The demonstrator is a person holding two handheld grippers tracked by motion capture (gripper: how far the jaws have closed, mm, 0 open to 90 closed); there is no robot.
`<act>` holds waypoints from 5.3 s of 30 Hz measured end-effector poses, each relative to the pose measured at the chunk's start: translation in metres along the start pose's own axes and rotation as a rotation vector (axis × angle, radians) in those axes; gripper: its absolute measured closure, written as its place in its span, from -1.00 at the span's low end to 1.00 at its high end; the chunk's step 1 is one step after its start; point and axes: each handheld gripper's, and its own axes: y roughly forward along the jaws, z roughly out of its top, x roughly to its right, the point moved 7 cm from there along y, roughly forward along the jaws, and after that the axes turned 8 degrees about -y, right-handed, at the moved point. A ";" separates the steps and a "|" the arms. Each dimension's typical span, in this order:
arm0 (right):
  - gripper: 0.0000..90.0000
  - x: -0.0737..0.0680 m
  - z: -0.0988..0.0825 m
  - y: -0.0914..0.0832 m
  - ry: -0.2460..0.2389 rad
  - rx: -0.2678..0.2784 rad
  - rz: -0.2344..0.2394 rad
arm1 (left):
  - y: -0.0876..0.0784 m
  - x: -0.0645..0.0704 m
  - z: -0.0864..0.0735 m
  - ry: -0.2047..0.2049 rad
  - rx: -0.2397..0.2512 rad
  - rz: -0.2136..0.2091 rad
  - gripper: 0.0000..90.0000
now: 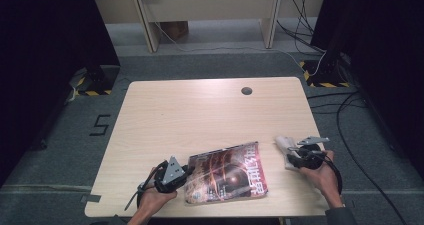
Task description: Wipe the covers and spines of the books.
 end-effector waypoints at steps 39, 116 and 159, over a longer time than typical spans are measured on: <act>0.75 -0.111 0.126 -0.007 -0.199 0.255 0.204 | 0.022 0.013 0.008 -0.017 0.006 0.003 0.83; 0.71 -0.222 0.170 -0.006 -0.397 0.255 0.387 | 0.020 0.018 0.010 0.048 0.006 0.037 0.77; 0.70 -0.230 0.171 -0.011 -0.413 0.255 0.380 | 0.018 0.019 0.011 0.061 0.006 0.046 0.76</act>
